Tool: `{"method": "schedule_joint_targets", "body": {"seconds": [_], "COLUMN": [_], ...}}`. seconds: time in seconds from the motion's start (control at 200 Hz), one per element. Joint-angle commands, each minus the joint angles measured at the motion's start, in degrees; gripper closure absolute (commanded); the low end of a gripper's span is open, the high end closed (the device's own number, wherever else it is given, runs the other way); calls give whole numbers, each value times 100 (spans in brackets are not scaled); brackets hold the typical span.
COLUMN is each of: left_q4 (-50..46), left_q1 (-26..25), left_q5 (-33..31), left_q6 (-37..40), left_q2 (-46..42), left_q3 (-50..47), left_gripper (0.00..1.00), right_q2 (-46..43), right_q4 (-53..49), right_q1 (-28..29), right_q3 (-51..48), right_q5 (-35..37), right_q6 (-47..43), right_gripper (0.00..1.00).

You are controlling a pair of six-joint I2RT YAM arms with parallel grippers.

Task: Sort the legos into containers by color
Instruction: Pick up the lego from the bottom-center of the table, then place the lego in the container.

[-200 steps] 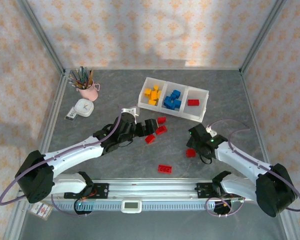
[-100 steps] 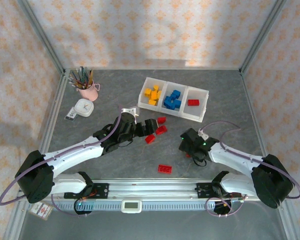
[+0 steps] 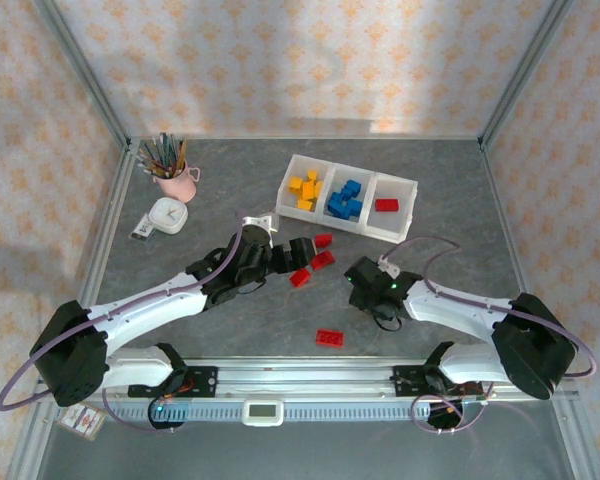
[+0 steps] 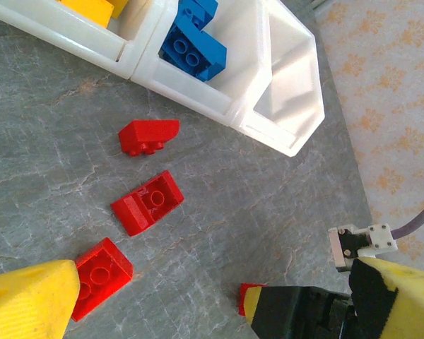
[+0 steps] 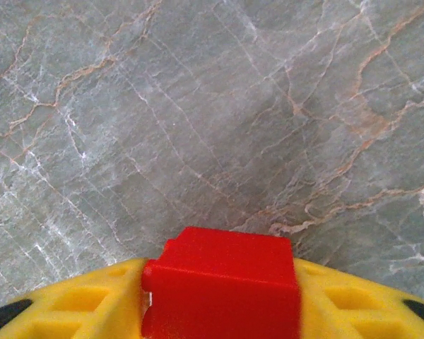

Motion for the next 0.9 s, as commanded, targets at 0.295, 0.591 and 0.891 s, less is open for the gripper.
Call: {"method": "schedule_joint_targets", "body": {"seconds": [0.295, 0.591, 0.891], "left_q4": [-59, -204, -183], "left_q1": [-32, -32, -15], "left_q5": [-173, -249, -209], "left_q6": [-32, 176, 401], "left_q2": [-211, -219, 361], "left_q3": [-19, 416, 1067], "left_gripper": [1, 1, 1], "right_q2": [-1, -389, 619], "right_q4": [-257, -605, 544], "right_q1": [21, -806, -2555], "right_q3": [467, 1350, 2522], "right_q5": [440, 905, 770], "right_q6": [-300, -1331, -2673], "right_gripper": [57, 57, 57]}}
